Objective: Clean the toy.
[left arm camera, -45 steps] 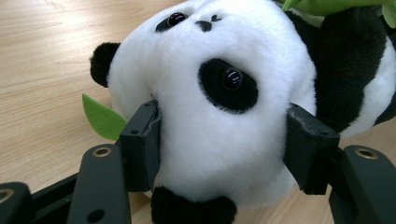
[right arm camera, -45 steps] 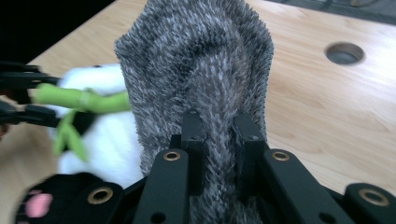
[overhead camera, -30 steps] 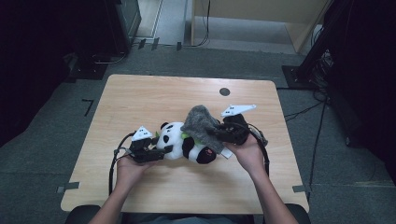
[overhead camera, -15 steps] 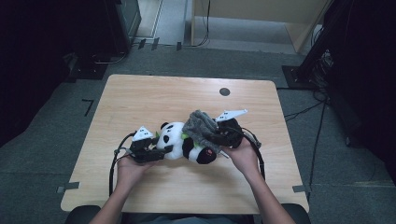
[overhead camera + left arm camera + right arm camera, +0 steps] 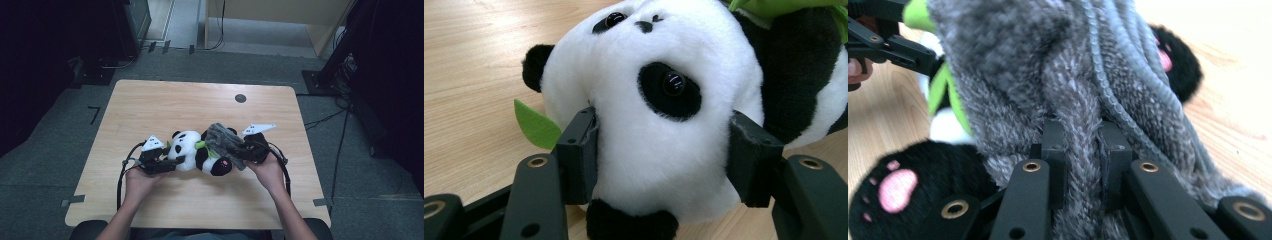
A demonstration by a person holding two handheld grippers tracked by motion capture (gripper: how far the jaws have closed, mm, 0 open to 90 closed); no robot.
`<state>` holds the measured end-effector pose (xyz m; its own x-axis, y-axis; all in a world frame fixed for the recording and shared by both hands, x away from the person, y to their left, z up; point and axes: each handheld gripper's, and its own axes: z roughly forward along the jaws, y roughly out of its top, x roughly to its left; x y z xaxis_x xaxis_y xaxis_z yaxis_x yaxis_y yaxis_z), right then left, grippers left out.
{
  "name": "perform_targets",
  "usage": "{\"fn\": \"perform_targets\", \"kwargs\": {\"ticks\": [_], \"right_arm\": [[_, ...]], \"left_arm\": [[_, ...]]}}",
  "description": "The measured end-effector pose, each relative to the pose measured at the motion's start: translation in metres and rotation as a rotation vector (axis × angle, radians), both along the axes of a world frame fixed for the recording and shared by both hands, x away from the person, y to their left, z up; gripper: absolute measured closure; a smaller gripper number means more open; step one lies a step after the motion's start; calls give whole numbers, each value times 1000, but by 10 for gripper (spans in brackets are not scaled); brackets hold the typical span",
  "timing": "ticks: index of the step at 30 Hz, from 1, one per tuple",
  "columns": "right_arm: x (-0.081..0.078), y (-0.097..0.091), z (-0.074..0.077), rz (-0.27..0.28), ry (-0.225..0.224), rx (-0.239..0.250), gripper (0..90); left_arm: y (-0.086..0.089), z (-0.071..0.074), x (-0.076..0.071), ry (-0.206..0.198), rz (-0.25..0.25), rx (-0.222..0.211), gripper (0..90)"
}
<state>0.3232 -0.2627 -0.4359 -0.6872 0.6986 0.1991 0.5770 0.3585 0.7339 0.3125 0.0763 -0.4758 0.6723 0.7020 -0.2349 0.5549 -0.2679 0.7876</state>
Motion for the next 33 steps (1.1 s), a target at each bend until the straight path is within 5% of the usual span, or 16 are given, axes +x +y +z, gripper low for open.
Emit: {"fn": "perform_targets", "kwargs": {"ticks": [10, 33], "right_arm": [[0, -14, -14, -6, 26, 14, 783], [9, -46, -32, -116, 125, -60, 784]], "left_arm": [[0, 1, 0, 3, -1, 1, 390], [2, 2, 5, 21, -16, -13, 386]]}}
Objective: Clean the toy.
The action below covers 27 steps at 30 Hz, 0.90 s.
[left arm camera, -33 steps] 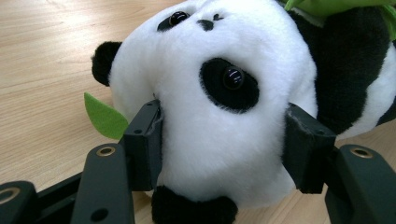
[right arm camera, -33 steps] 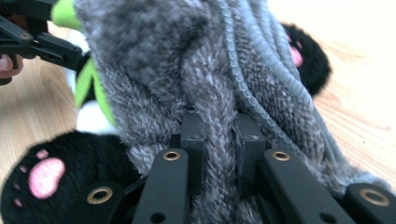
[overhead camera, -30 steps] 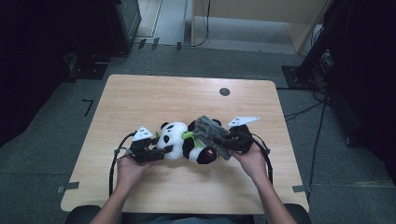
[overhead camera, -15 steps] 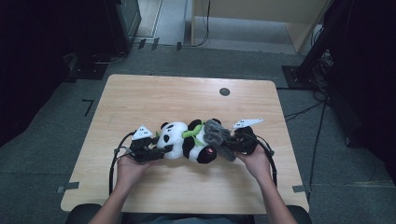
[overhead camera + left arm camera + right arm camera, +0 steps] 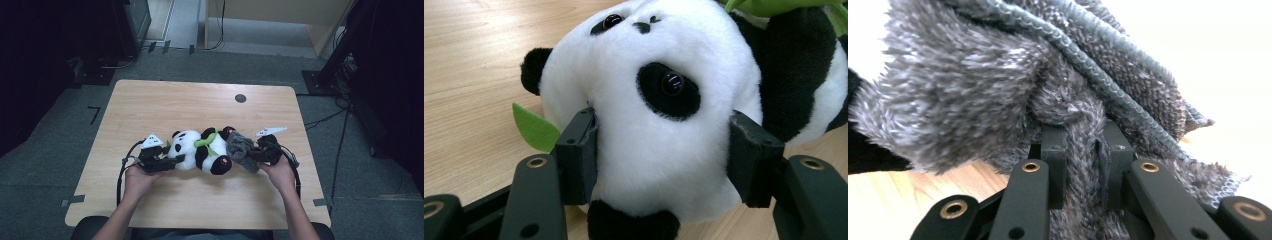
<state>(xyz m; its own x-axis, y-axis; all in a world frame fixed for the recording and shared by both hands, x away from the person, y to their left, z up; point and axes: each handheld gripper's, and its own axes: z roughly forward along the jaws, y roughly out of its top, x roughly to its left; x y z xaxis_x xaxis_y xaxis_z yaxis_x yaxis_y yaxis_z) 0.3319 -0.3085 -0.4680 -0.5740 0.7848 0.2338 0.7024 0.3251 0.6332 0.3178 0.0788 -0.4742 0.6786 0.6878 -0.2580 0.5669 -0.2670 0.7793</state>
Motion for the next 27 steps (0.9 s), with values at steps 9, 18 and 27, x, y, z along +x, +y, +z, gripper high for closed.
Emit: {"fn": "perform_targets", "kwargs": {"ticks": [9, 18, 27], "right_arm": [[3, -24, 6, -86, -11, 71, 790], [-1, -23, 33, -106, -79, 127, 794], [-5, -4, 65, -56, -136, 151, 795]], "left_arm": [[0, 0, 0, -9, -1, 8, 384], [-1, 0, -1, -16, 2, 13, 383], [-2, -1, -4, -29, 11, 12, 381]]}}
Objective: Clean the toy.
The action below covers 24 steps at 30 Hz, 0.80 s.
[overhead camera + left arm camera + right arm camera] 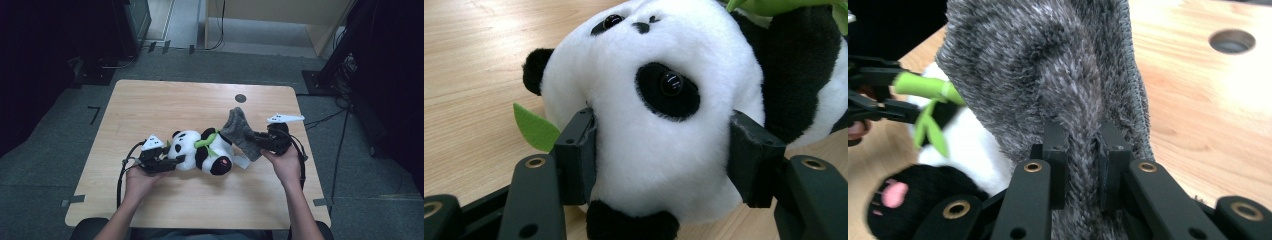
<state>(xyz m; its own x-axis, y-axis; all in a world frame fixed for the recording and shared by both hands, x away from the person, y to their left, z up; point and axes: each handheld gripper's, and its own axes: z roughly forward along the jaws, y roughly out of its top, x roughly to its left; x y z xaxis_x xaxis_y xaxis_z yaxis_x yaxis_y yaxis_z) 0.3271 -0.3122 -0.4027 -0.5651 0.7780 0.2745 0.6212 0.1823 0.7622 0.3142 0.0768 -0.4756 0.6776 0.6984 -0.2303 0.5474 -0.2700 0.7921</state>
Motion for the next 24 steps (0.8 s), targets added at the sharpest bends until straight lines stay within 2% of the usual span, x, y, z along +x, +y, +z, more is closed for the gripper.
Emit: {"fn": "perform_targets", "kwargs": {"ticks": [10, 18, 21, 24], "right_arm": [[-2, 42, 15, 127, -33, -26, 794], [3, 72, -2, 201, 4, -70, 791], [5, 78, -10, 205, 14, -102, 790], [4, 79, -13, 203, 7, -108, 792]], "left_arm": [[-1, -1, -5, -20, 14, 4, 380], [-1, -2, -6, -28, 14, 7, 378], [-1, -2, -6, -24, 11, 12, 378], [-1, -1, -5, -16, 9, 17, 377]]}}
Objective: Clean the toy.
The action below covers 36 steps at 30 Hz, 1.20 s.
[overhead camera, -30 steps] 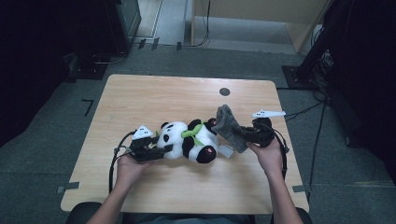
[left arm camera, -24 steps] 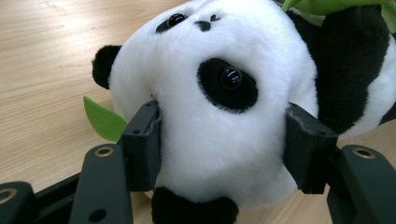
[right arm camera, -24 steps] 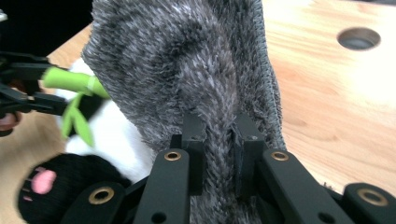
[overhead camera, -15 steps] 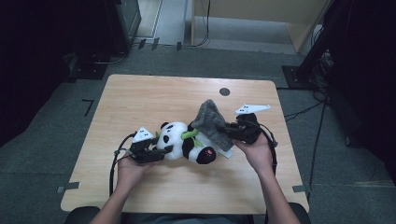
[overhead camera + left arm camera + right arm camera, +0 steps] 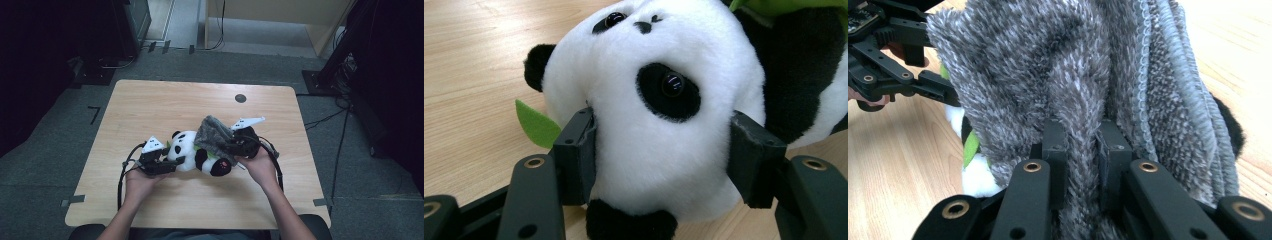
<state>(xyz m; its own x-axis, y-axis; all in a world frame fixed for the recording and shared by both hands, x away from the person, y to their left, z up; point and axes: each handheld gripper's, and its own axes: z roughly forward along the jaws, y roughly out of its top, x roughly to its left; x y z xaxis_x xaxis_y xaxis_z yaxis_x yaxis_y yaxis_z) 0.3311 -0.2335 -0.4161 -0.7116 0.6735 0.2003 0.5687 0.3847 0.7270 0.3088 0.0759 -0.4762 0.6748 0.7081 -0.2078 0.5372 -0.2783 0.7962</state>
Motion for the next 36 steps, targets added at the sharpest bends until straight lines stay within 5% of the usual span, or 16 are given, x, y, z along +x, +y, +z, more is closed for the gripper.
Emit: {"fn": "perform_targets", "kwargs": {"ticks": [14, 36], "right_arm": [[1, -26, -16, -27, 43, 40, 792], [-1, -56, -46, -92, 142, 1, 790]], "left_arm": [[1, -1, 2, 1, 0, -17, 370], [2, -1, 9, 6, -21, -43, 293]]}}
